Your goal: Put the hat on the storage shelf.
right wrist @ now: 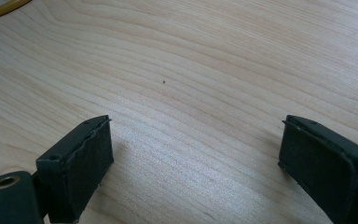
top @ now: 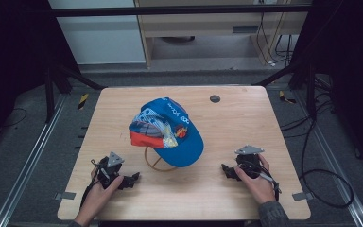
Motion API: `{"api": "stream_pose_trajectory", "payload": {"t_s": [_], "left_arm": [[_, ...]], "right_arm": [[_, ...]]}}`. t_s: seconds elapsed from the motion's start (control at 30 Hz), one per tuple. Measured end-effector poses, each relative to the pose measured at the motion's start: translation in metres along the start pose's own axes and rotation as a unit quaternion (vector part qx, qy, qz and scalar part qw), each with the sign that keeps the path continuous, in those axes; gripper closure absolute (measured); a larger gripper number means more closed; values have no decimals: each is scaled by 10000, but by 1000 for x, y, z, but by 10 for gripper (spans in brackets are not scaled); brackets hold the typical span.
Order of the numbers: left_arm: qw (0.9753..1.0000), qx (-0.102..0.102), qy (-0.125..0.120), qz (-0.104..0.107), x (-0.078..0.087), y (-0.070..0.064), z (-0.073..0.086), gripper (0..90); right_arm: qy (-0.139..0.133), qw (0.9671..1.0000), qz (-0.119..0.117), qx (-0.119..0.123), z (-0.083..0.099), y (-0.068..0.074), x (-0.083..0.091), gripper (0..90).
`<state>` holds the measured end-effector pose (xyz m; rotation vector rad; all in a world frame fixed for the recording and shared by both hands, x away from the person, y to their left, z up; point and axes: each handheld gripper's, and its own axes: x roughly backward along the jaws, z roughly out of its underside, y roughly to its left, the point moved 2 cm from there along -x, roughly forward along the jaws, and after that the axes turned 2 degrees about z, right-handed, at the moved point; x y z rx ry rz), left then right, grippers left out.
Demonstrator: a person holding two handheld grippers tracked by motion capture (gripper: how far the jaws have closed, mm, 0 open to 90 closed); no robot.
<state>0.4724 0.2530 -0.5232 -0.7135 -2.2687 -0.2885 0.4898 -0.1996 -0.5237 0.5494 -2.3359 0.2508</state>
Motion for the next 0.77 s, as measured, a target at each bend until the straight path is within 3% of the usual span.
{"api": "stream_pose_trajectory", "payload": {"t_s": [0.77], "left_arm": [[10000, -6, 4, 13, 0, 0, 0, 0]], "right_arm": [[-54, 9997, 174, -143, 3, 2, 1, 73]]}}
